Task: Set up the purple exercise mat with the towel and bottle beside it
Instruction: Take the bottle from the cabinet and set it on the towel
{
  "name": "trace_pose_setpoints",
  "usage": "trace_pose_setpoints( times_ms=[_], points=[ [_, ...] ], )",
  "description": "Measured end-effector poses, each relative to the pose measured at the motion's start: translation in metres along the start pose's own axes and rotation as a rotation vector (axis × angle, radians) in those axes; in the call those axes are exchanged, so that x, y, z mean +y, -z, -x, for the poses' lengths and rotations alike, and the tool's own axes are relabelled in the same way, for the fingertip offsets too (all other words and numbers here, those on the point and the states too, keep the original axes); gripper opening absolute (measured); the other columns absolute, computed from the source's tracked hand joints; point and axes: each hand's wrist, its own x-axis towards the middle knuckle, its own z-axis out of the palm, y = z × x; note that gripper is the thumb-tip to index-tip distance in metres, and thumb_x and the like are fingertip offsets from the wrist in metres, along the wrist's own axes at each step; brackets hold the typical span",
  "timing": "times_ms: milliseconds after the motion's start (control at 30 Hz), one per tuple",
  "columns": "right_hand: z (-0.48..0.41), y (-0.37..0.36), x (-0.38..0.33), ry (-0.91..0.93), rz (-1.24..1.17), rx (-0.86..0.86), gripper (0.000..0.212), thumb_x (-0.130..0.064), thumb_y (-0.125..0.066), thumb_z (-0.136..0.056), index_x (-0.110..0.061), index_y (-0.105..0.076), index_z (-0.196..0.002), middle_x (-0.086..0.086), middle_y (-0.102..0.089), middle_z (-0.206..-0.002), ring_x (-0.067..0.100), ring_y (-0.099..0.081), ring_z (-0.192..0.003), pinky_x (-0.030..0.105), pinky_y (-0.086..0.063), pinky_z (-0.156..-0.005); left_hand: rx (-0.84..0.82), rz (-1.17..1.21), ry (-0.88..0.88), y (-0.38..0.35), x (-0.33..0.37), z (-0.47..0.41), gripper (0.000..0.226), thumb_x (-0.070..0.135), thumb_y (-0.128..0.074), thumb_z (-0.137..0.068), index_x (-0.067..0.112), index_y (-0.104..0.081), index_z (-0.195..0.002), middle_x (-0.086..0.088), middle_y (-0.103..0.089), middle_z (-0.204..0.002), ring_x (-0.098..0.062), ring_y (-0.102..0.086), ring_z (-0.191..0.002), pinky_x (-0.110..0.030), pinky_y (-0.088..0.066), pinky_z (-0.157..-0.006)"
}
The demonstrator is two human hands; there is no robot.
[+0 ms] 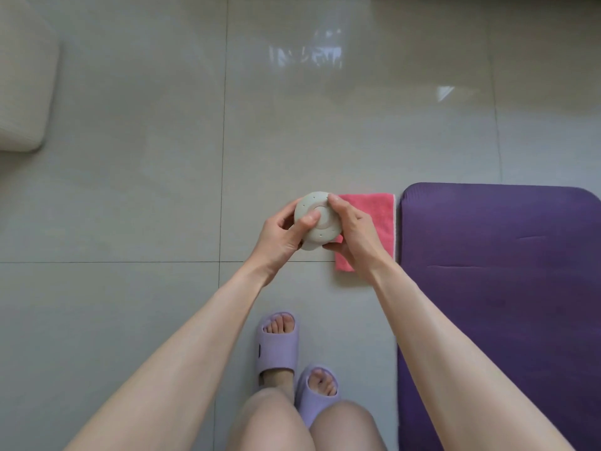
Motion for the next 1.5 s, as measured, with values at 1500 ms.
trace_pose_setpoints(
  times_ms=[1500],
  points=[
    [-0.117, 0.009, 0.092, 0.068, 0.046, 0.035, 0.037, -0.042, -0.058, -0.091, -0.022, -0.064, -0.122, -0.008, -0.066, -0.117, 0.008, -0.061, -0.108, 0.033, -0.053, -0.079, 0.005, 0.036, -0.078, 0.026, -0.125, -0.115, 0.036, 0.022, -0.061, -0.091, 0.017, -0.058, -0.127, 0.015, -0.066, -0.105, 0.004, -0.062, -0.096, -0.031, -0.049, -0.097]
  ],
)
